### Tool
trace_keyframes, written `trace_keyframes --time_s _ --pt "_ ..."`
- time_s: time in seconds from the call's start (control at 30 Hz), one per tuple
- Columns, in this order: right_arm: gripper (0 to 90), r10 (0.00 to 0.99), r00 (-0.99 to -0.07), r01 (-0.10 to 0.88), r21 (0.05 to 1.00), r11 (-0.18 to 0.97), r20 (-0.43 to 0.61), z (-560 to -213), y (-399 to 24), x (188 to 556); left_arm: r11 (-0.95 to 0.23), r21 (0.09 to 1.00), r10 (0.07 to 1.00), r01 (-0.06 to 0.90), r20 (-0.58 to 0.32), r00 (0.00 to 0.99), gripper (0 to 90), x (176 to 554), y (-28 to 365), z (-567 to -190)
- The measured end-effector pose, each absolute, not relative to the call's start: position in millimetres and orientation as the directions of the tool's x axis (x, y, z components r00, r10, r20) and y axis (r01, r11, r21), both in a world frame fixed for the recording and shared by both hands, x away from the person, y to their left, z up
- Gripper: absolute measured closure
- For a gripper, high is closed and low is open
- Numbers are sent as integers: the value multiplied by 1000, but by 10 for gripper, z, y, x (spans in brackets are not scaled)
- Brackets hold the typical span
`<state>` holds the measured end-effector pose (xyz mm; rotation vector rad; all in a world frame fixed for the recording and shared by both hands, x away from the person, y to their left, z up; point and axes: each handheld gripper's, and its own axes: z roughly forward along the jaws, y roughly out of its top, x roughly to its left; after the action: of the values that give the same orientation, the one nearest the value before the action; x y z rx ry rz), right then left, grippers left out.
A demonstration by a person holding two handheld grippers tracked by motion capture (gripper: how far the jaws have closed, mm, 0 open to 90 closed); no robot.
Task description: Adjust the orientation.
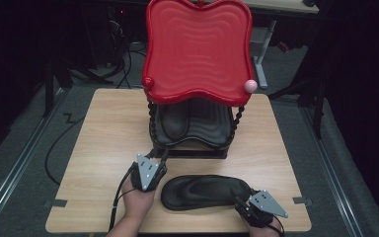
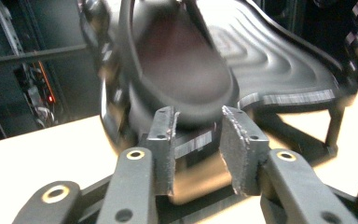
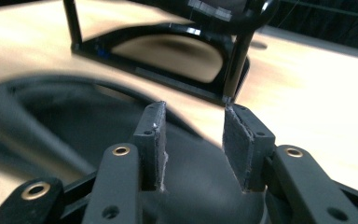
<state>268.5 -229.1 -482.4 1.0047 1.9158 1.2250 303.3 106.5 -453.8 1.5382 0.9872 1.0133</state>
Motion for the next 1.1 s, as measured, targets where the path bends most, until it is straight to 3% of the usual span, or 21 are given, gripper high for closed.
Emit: trace_keyframes --time_s 0.17,0.3,0.4,0.53,0.63,0.9,1.1 --pt "614 828 -554 303 905 300 -89 -4889 -2239 2663 -177 977 932 122 126 340 582 2593 1232 -4813" --pt "588 823 -564 307 906 293 -75 -4873 -2153 2734 -226 961 921 158 158 356 571 2545 1310 -4938" --pt "541 817 -569 302 902 310 -90 -4871 -2074 2820 -158 974 934 160 96 343 563 2555 1396 -4918" --pt "467 816 -575 315 902 295 -66 -4862 -2057 3009 -166 973 938 161 105 331 556 2526 1482 -4926" --pt "415 816 -577 350 892 285 -35 -4869 -2088 3170 -121 977 952 174 64 301 555 2489 1600 -4927" --pt "457 806 -592 393 875 283 5 -4896 -2107 3270 -99 981 968 168 56 247 552 2387 1763 -4902" --pt "468 777 -629 357 892 279 9 -4831 -2118 3023 -99 981 965 166 54 255 549 2387 1751 -4902"
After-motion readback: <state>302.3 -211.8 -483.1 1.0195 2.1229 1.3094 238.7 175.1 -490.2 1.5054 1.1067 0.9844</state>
